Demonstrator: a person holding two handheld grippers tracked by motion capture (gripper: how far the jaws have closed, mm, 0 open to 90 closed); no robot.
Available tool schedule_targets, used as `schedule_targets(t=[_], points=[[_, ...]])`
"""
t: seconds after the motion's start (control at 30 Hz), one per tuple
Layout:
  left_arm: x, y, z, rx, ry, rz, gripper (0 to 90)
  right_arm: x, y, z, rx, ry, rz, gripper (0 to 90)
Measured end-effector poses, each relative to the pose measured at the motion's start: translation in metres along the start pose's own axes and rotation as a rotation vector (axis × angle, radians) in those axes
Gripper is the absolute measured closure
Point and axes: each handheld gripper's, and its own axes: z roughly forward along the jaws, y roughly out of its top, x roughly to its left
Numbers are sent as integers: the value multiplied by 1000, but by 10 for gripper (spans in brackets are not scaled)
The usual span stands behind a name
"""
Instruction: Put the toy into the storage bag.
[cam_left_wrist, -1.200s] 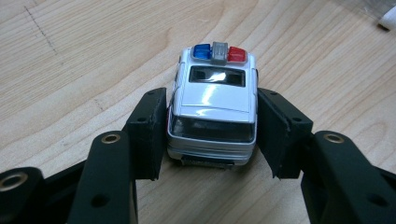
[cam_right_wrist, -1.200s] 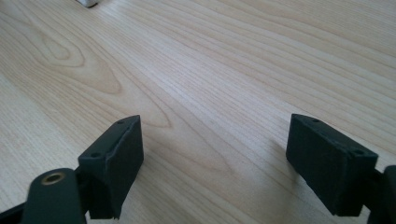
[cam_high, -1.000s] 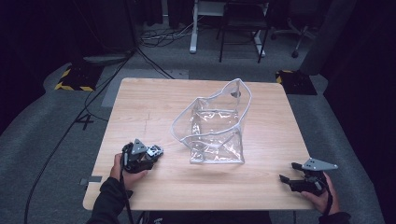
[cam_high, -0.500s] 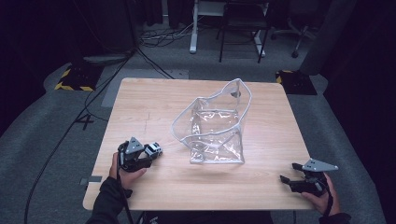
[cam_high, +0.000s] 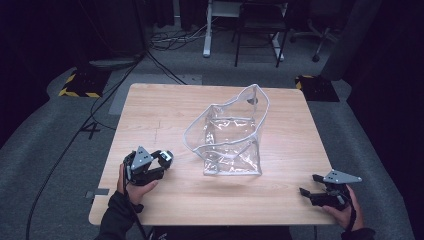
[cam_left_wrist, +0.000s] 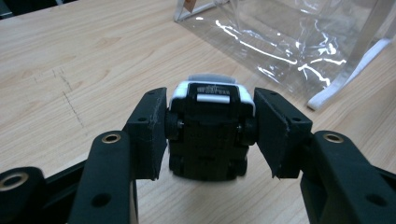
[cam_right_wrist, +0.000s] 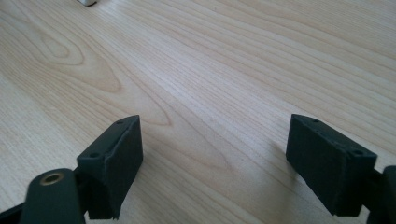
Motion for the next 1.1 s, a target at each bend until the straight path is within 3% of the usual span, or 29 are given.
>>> schedule_targets(t=[0.23, 0.57, 1.03, 1.1], points=[[8, 8, 3, -9, -1, -9, 476, -1, 0, 0, 3, 3, -5, 189], [33, 30, 20, -26, 32, -21, 477, -1, 0, 0, 5, 3, -7, 189], [62, 69, 23, -65, 84, -76, 476, 0, 0, 0, 1, 1, 0, 189], [68, 76, 23, -93, 96, -105, 476, 0, 0, 0, 1, 1, 1, 189]])
